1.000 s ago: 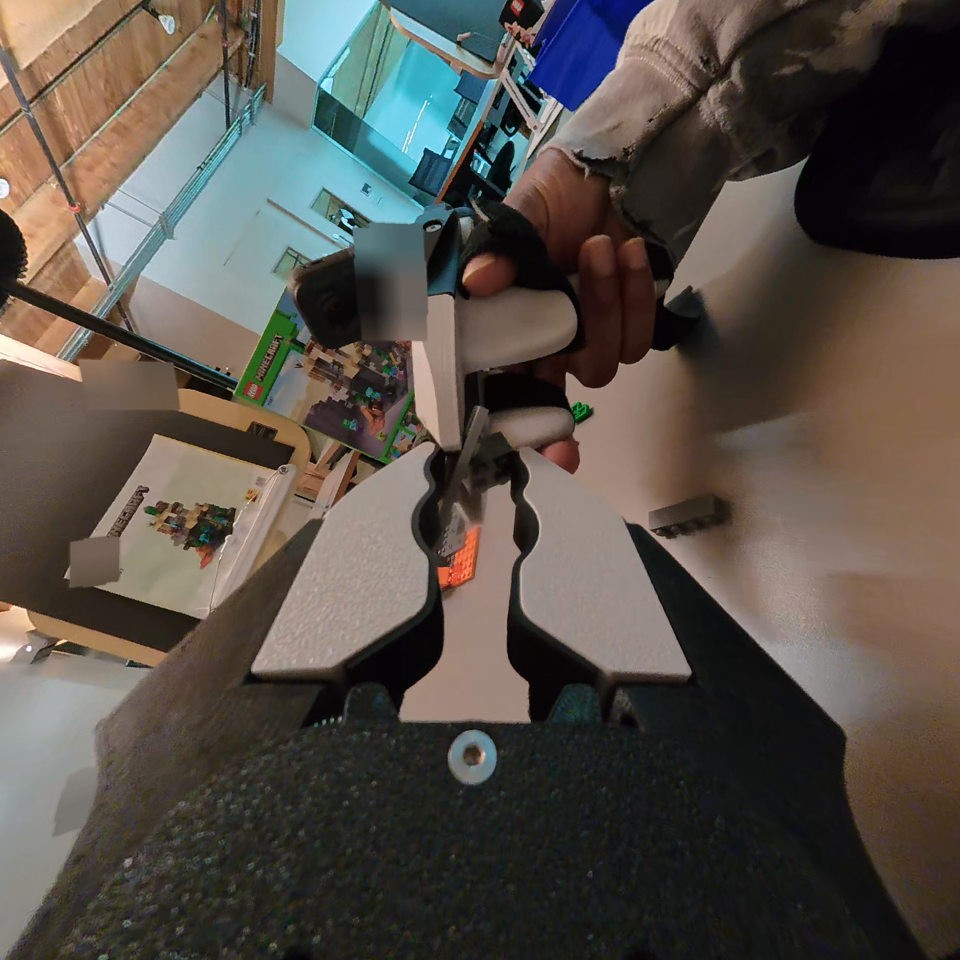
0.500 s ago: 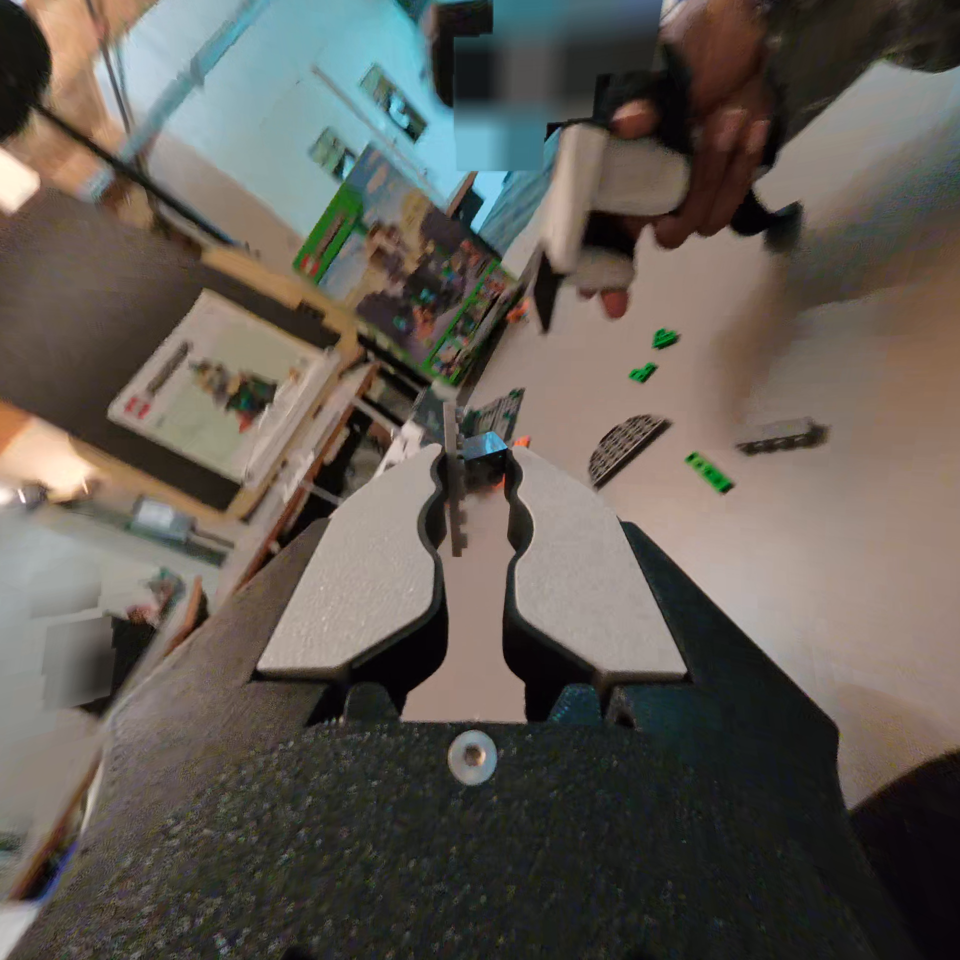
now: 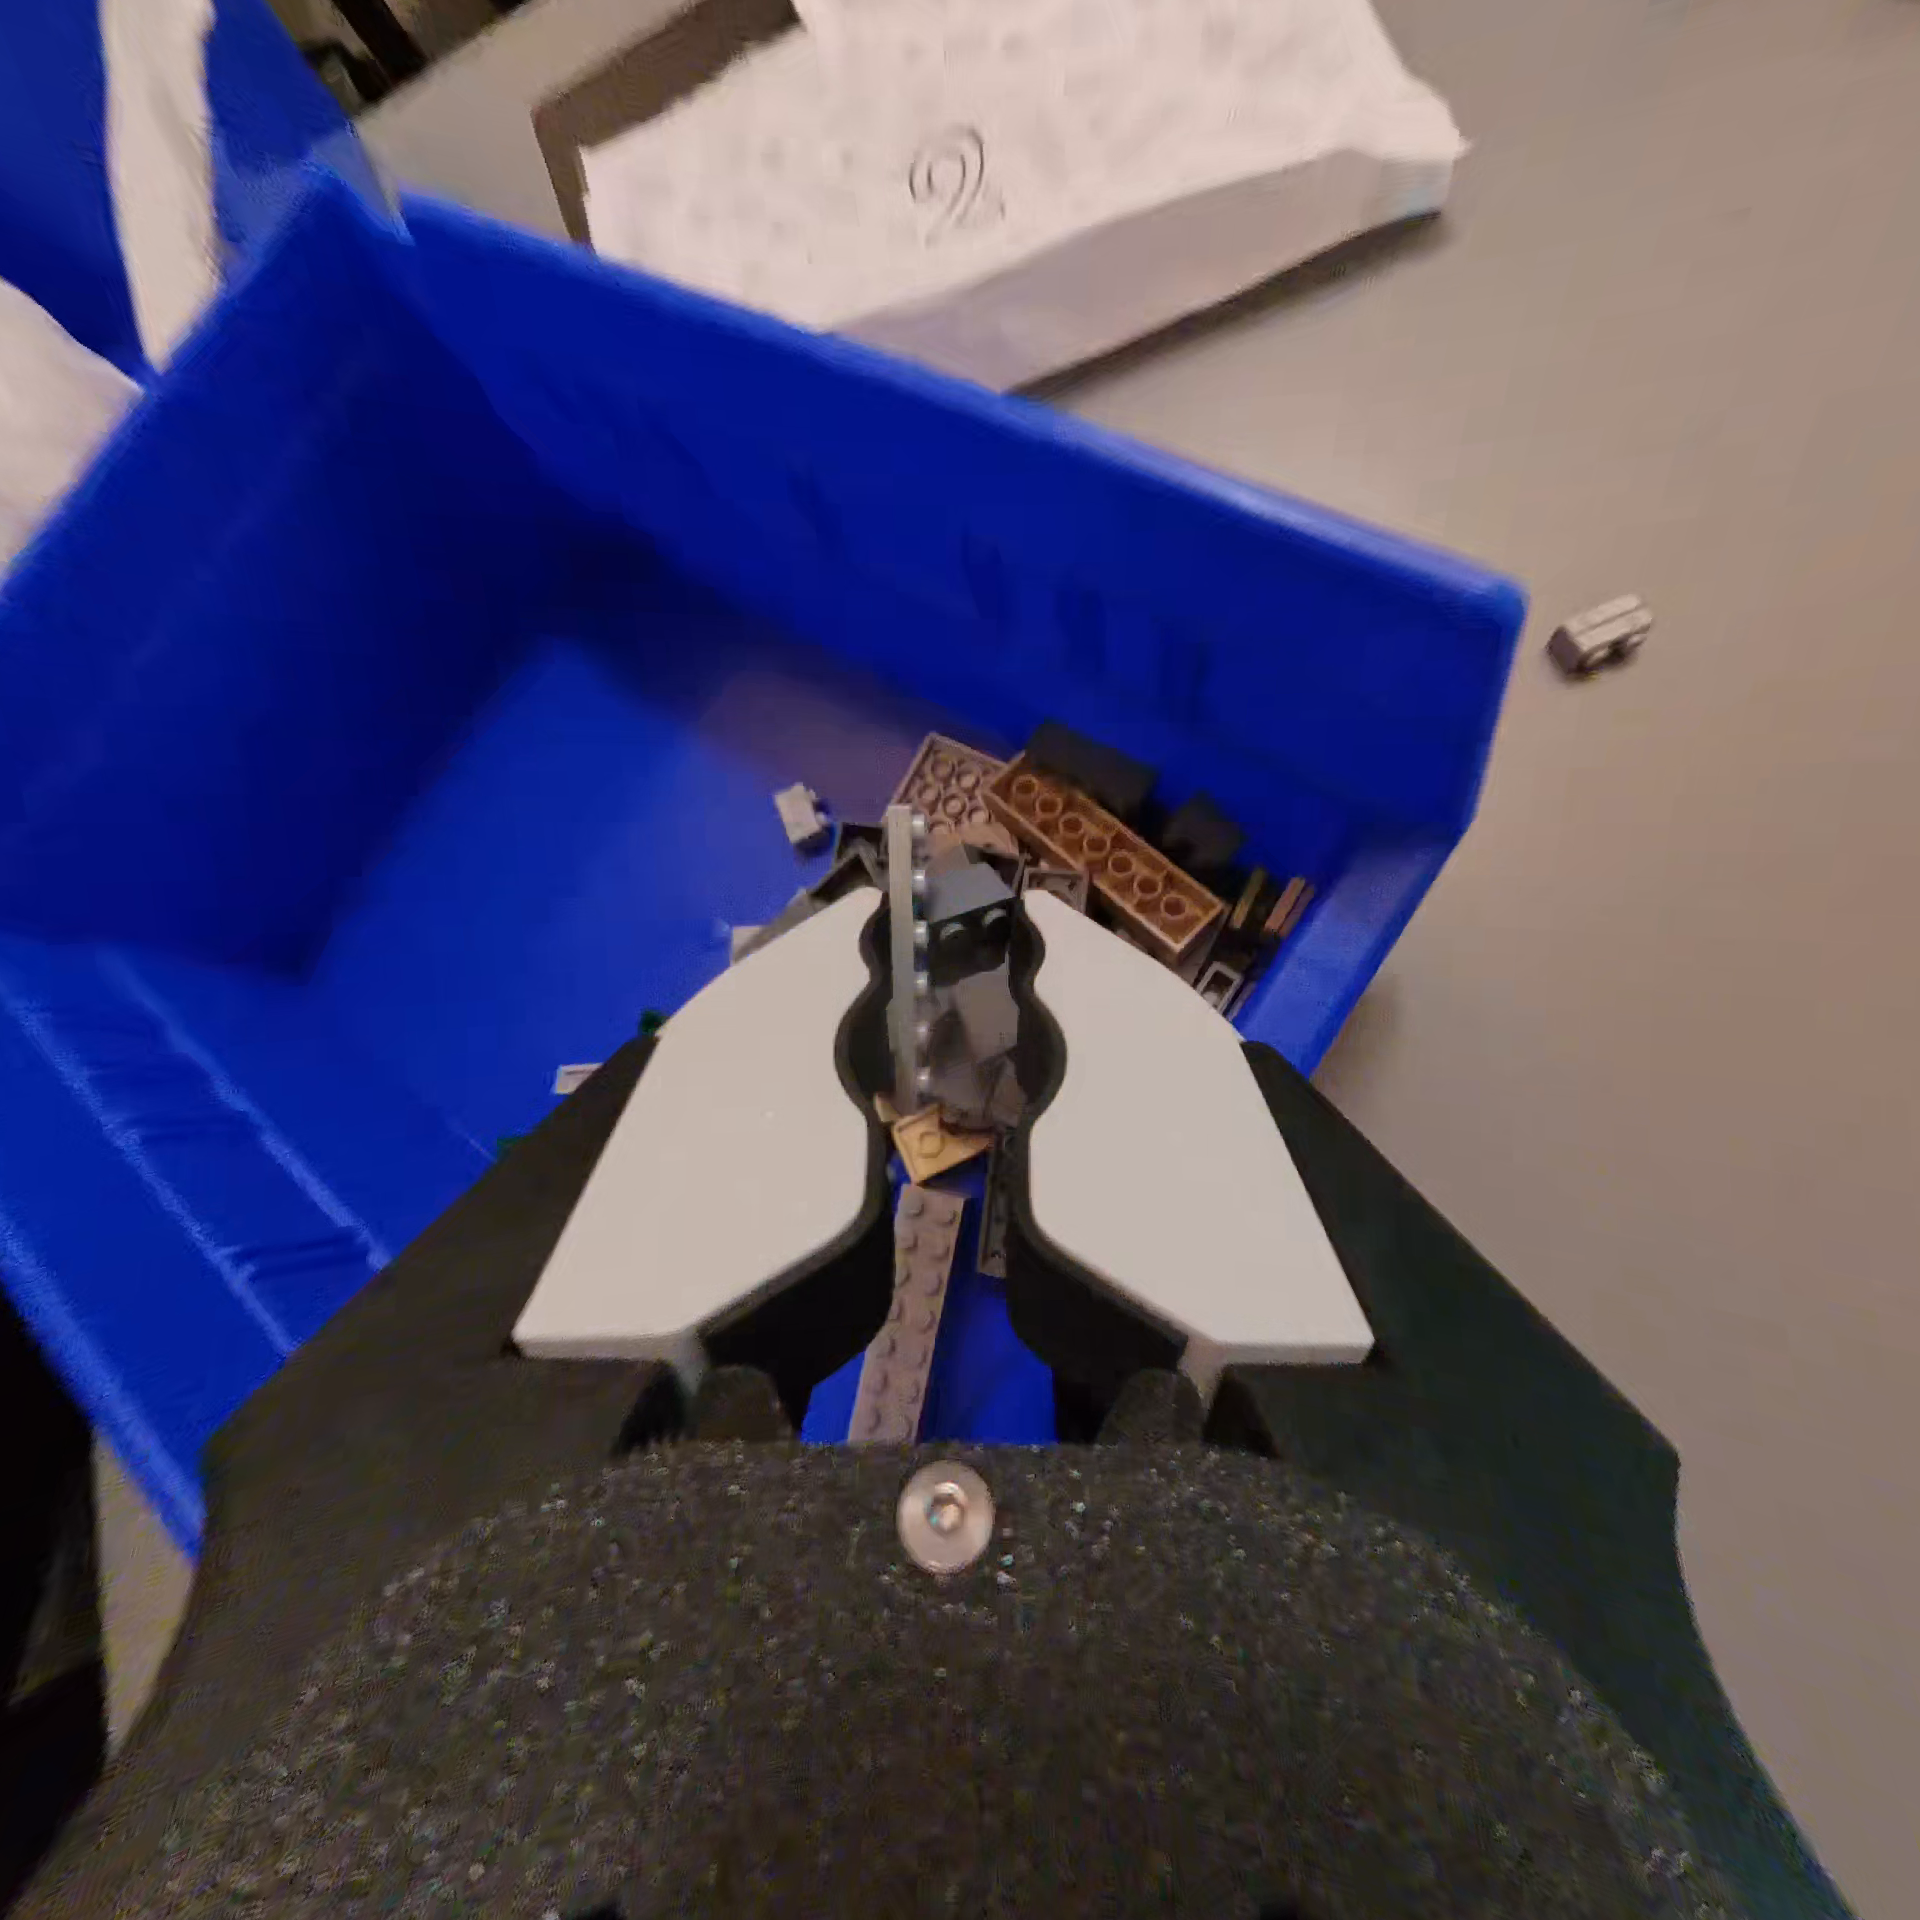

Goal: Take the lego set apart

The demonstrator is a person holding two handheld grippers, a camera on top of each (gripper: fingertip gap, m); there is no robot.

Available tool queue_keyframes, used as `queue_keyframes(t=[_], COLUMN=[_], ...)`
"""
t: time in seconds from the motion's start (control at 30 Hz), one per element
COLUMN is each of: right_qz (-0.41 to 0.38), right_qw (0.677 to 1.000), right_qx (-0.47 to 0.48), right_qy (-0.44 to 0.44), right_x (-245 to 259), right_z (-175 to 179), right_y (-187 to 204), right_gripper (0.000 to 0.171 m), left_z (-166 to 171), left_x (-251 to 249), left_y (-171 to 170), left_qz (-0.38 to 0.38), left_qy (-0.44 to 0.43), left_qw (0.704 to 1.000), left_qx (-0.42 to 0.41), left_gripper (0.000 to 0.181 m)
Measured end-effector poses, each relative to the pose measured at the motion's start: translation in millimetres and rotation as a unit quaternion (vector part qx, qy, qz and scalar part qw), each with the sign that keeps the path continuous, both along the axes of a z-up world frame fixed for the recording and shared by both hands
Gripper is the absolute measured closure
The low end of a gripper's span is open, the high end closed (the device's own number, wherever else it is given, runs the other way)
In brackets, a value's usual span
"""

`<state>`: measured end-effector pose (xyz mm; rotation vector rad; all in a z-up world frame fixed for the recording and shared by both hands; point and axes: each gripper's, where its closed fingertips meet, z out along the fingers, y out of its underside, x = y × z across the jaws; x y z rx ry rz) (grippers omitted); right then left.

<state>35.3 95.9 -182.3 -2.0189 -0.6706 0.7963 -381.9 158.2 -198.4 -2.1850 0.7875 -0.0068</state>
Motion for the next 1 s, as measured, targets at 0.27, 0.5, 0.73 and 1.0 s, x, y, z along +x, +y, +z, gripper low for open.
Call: queue_keyframes(t=[0.27, 0.5, 0.73, 1.0], right_qz=[0.012, 0.02, 0.054, 0.064], right_qw=[1.0, 0.999, 0.998, 0.997], right_qx=[-0.011, -0.017, -0.019, -0.009], right_qy=[-0.017, -0.031, -0.038, -0.046], right_x=[-7, -9, -14, -11], right_z=[-12, -19, -23, -24], right_y=[-1, -1, -9, -12], right_gripper=[0.133, 0.134, 0.134, 0.134], left_z=[-8, 37, -34, -56], left_x=[0, 78, 148, 162], left_y=[3, -30, -58, -31], left_qz=[0.028, -0.124, -0.287, -0.307], left_qy=[-0.009, -0.026, 0.124, 0.269], left_qw=[0.999, 0.991, 0.945, 0.9], left_qx=[-0.012, 0.043, -0.093, -0.153], left_gripper=[0.122, 0.14, 0.145, 0.147])
